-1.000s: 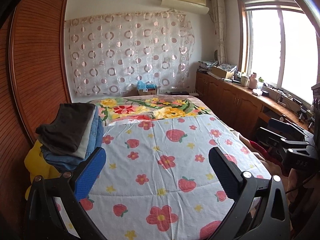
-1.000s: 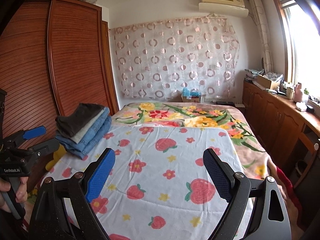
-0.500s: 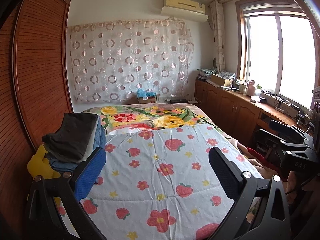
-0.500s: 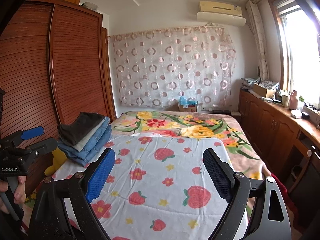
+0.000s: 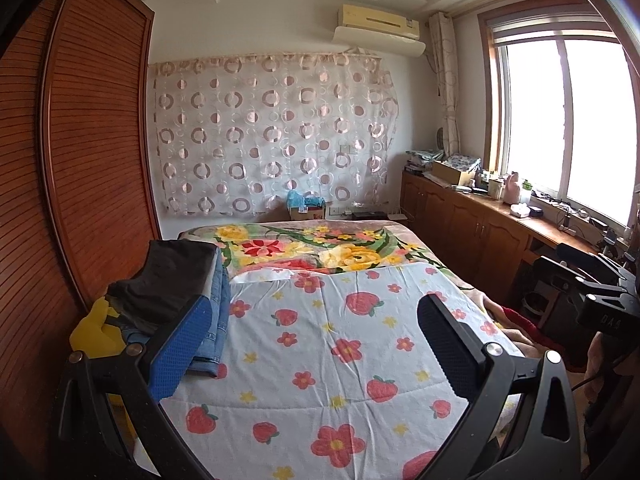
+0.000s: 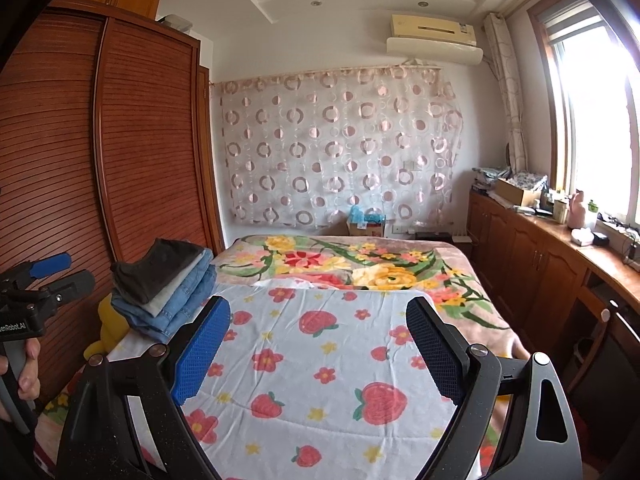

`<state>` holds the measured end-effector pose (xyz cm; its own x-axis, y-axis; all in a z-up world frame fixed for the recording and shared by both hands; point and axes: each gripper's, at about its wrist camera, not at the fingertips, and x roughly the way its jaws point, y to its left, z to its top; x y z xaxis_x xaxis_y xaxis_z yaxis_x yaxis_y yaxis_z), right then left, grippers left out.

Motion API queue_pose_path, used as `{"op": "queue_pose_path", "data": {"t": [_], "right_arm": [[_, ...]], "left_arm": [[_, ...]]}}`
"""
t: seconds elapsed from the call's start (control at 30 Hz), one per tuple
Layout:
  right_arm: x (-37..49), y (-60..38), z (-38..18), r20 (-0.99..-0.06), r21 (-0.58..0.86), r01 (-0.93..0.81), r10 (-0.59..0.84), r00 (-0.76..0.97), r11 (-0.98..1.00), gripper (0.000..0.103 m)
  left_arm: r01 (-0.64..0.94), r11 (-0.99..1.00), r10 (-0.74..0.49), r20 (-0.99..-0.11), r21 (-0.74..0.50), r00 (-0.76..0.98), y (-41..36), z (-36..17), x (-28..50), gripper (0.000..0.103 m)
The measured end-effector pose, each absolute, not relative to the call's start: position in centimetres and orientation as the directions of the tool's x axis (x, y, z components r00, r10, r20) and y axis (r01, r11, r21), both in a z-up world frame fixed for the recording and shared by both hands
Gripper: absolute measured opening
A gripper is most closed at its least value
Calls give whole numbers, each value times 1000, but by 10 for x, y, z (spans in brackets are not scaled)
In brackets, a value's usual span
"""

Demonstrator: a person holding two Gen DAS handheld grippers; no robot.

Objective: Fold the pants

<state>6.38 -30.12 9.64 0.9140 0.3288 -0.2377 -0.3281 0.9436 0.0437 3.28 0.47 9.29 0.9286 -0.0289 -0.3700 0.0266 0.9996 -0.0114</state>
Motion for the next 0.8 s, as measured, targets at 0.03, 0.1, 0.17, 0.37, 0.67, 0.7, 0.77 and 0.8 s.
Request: {"op": "queue_pose_path", "data": {"t": [0.03,0.1,0.17,0.37,0.67,0.7,0.77,0.8], "right_arm": [[64,-301,96,-237,44,-326,327,915,944,91],[66,-300,95,-235,45,-323,325,916,945,91],[67,-299,94,-236,47,-324,326,916,945,91],[67,-299,94,-234,42,-325,325,916,945,91],[68,-299,93,-236,40,-332,332,913,942,91],[67,-300,94,-236,40,-332,332,913,942,91],[67,-300,94,-236,41,-333,333,913,942,91],[67,-300,94,-236,40,-332,332,913,942,91]], "left_arm": [[21,1000,-24,-370,-11,929,7,93,32,103],[15,1000,-19,-370,-13,929,9,93,33,103],[9,1000,-13,-372,-13,928,11,92,33,103],[7,1000,-12,-372,-16,928,13,91,33,103],[6,1000,-11,-372,-15,928,14,91,34,103],[6,1000,-11,-371,-14,928,14,91,34,103],[6,1000,-10,-372,-13,928,15,91,34,103],[6,1000,-11,-371,-14,928,14,91,34,103]]}}
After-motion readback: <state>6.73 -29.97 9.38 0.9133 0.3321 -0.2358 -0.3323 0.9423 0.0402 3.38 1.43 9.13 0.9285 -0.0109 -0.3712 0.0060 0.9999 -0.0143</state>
